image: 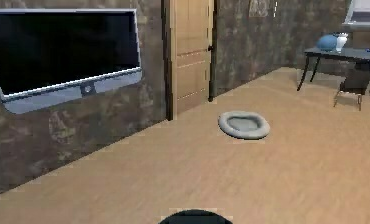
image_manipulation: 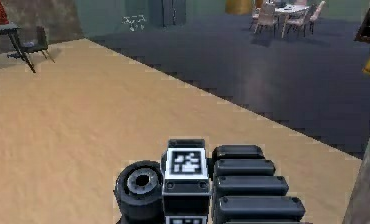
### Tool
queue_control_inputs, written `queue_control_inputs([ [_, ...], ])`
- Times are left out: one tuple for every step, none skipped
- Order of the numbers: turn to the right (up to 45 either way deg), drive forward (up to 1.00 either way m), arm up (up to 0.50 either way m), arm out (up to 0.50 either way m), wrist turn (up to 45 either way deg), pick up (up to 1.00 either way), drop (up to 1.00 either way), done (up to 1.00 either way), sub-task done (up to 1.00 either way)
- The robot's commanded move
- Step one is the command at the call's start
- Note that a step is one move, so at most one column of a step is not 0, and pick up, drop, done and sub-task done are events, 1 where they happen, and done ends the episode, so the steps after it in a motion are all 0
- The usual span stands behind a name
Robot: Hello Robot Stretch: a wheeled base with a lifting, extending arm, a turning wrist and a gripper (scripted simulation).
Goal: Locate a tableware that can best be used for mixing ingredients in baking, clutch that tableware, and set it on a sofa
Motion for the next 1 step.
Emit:
queue_control_inputs([
  [-45.0, 0.00, 0.00, 0.00, 0.0, 0.00, 0.00, 0.00, 0.00],
])
